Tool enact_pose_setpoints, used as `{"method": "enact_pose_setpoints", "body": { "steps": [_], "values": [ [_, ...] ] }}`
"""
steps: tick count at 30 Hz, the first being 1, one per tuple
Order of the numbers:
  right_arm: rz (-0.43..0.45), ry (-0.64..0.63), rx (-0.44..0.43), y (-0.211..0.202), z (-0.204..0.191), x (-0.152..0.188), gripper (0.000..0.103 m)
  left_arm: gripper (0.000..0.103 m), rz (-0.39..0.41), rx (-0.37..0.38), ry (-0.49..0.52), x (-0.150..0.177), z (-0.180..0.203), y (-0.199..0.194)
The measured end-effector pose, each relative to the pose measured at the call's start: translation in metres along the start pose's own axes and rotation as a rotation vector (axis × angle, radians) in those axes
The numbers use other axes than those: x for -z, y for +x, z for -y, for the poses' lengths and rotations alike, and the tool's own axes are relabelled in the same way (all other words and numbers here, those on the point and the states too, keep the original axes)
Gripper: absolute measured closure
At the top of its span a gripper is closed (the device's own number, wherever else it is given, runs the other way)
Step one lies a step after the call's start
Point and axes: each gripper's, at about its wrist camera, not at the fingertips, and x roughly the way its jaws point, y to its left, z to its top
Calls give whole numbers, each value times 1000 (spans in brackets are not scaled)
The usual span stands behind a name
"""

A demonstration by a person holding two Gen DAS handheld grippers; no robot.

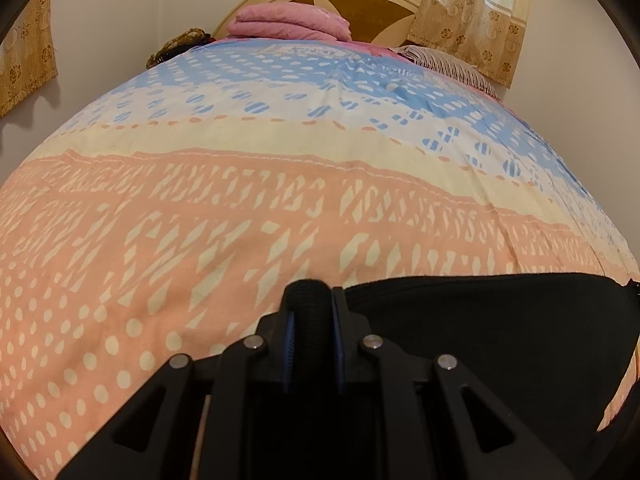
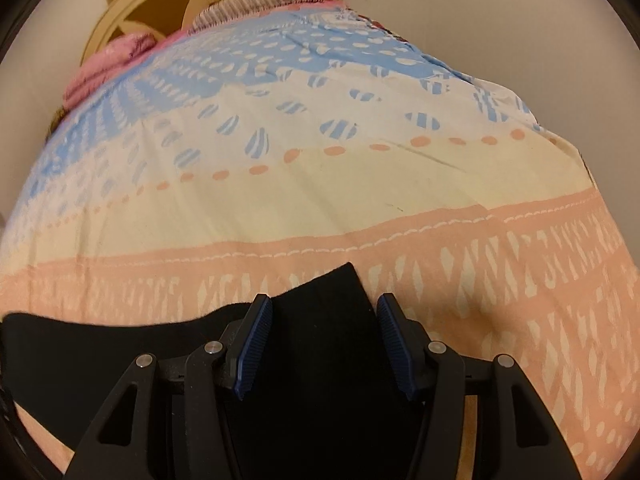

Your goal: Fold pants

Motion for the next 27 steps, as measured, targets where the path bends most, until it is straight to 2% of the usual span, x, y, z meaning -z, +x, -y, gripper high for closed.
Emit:
{"method": "enact_pose_setpoints", "body": {
  "steps": [3, 4, 5, 8, 13, 19, 27],
  "values": [
    [3, -11, 4, -4, 0, -3, 47, 86, 0, 3, -2, 0, 0, 0],
    [11, -9, -9, -6, 3, -3, 60, 86, 0, 3, -3, 0, -1, 1],
    [21, -1, -26, -9, 7, -3, 85, 86, -1, 3, -2, 0, -1, 1],
    [45, 36, -85, -17, 17, -1, 94, 86, -3, 1, 0, 0, -1, 1],
    [118, 15, -94, -38, 10, 0, 94, 86, -11, 5, 0, -3, 2, 1],
    [245, -32, -103, -86, 6, 10, 94, 88, 77, 60, -29, -4, -1, -22],
    [378, -46, -139, -141, 10, 35, 94, 88, 155, 144, -59, -6, -7, -51]
  ]
}}
